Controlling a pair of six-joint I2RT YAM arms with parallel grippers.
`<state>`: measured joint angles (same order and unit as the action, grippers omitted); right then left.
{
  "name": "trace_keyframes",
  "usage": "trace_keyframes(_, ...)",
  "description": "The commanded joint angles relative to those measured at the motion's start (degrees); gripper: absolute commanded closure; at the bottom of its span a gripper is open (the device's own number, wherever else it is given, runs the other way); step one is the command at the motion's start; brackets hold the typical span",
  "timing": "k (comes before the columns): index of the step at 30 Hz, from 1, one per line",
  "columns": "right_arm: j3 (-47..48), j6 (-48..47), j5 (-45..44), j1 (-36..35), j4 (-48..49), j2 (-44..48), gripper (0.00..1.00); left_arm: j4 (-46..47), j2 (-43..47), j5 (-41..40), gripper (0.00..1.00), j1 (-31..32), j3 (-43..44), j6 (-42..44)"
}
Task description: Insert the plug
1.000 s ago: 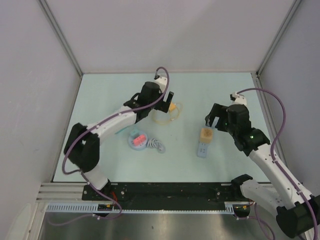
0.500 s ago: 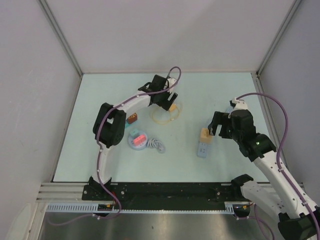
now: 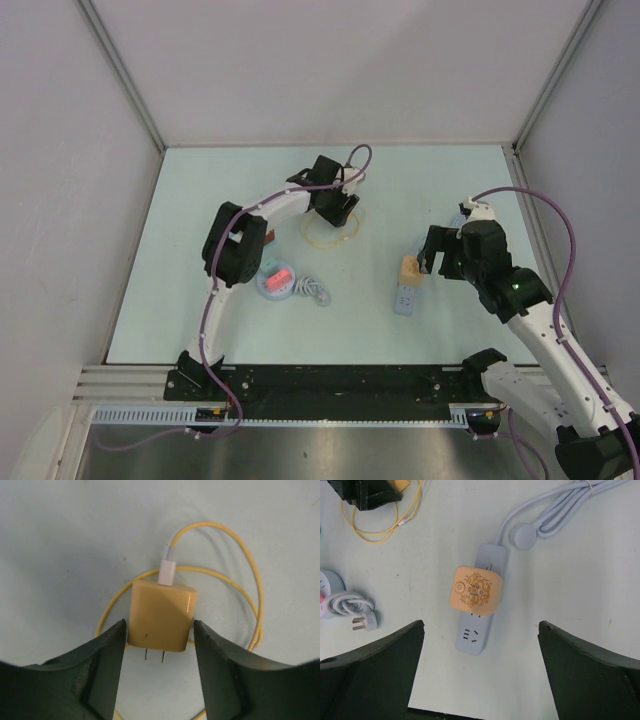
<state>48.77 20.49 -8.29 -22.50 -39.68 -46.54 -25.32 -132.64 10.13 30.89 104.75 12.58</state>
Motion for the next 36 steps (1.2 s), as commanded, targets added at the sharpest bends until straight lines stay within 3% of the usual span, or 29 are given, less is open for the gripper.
trace_keyframes(1, 0.4, -0.1, 1.0, 0.2, -0.9, 0.8, 0.01, -1.3, -1.4, 4.5, 0.43, 0.2, 3.6, 1.1)
trace_keyframes(6, 0.3, 0.1, 1.7, 0.3, -1.1, 1.5, 0.01, -2.0, -0.6, 6.3, 0.56, 0.2, 2.5, 2.1)
trace_keyframes(10, 0.2, 0.6, 3.2, 0.3, -0.5, 1.6, 0.01, -1.2, 4.4, 7.6, 0.75, 0.2, -0.4, 2.7)
trace_keyframes(16, 0.5, 4.5, 6.8, 0.3, 1.4, 0.0, 0.0, 3.4, 15.9, 6.7, 0.78, 0.2, -8.9, 1.8)
trace_keyframes(19, 1.5, 8.0, 12.3, 0.3, 2.5, -3.0, 0.0, 5.0, 27.7, 4.4, 0.79, 0.2, -14.4, 2.1)
trace_keyframes(28, 4.3, 13.5, 22.9, 0.2, 11.3, -7.2, 0.0, 8.7, 50.8, 4.9, 0.81, 1.0, -32.1, 3.3)
trace_keyframes(36, 8.9, 18.6, 27.8, -2.5, 18.8, -8.9, 0.01, 15.4, 68.1, 6.0, 0.83, 7.9, -47.3, 5.4)
